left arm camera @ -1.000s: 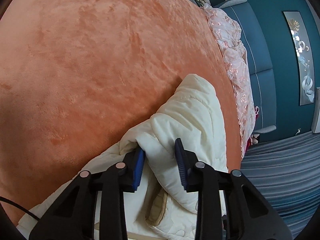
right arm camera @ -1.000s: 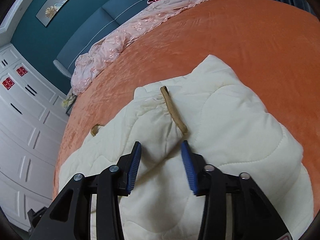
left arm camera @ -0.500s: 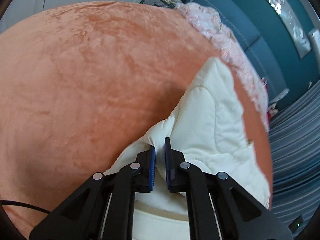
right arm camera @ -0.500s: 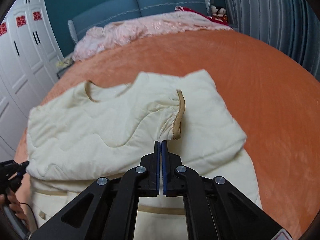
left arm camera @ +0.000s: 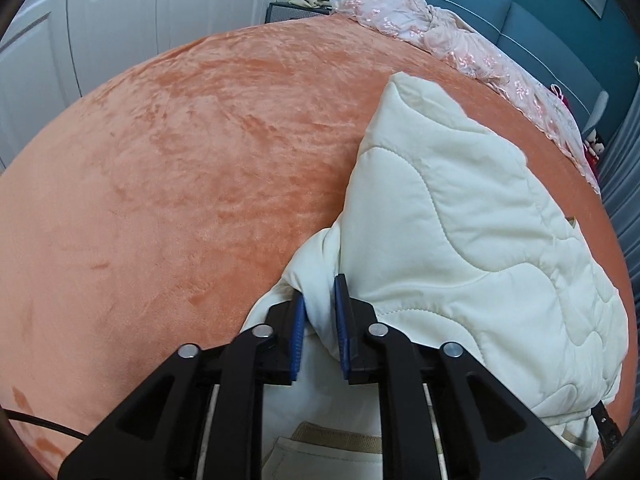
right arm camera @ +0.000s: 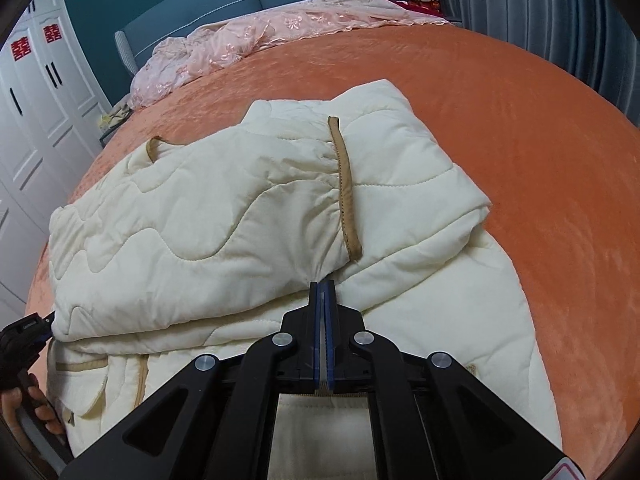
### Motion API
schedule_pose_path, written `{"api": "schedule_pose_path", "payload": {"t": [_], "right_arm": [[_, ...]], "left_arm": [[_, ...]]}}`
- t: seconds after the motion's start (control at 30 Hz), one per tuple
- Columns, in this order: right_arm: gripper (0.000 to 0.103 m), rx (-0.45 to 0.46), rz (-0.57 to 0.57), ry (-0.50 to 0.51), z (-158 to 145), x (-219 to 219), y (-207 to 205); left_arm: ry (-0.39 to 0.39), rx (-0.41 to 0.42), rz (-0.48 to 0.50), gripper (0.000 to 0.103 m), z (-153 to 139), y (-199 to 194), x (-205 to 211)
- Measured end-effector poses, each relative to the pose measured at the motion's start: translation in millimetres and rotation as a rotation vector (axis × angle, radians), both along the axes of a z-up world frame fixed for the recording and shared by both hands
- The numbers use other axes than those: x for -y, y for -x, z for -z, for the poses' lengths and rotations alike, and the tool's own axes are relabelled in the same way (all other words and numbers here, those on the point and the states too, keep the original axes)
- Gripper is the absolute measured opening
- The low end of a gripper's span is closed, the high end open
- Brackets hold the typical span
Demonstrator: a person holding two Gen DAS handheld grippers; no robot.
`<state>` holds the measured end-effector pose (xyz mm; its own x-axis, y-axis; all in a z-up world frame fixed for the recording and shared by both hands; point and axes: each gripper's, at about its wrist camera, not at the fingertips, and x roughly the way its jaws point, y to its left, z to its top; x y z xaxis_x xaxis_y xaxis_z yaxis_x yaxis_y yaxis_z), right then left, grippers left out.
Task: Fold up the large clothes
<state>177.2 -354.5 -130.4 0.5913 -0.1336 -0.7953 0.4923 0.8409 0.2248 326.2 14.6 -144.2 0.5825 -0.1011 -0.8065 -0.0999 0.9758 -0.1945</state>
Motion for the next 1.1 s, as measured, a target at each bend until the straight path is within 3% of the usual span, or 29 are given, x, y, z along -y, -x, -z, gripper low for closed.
{"api": "schedule_pose_path", "payload": {"t": [0.03, 0.1, 0.13, 0.27, 0.43, 0.6, 0.8, 1.1], "right_arm": [[0.004, 0.013, 0.007, 0.005, -6, -1, 5], [0.008, 0.044, 0.006, 0.011, -19, -6, 11], [0.009, 0.062, -0.005, 0.015, -27, -11, 13], [0.009, 0.092, -0.151, 0.023, -52, -50, -14], [0.009, 0.09, -0.281, 0.052, -51, -91, -78], [0.004, -0.069, -0.335, -0.014, -1, -110, -107], [0.004, -0.06, -0.407, 0.018, -2, -135, -76], [0.004, -0.038, -0.375, -0.01, -8, -126, -88]], "left_arm": [[0.001, -0.005, 0.004, 0.018, -3, 0, -1], [-0.004, -0.003, -0.011, 0.036, -13, 6, -7], [-0.005, 0.001, -0.021, 0.038, -20, 10, -11], [0.033, 0.045, -0.028, 0.038, -45, 19, -11], [0.043, 0.055, 0.07, 0.038, -62, 1, 32], [-0.012, 0.003, 0.13, 0.038, -47, -14, 67], [-0.059, -0.016, 0.152, 0.038, -27, -9, 73], [-0.151, -0.034, 0.171, 0.038, -2, -6, 83]]}}
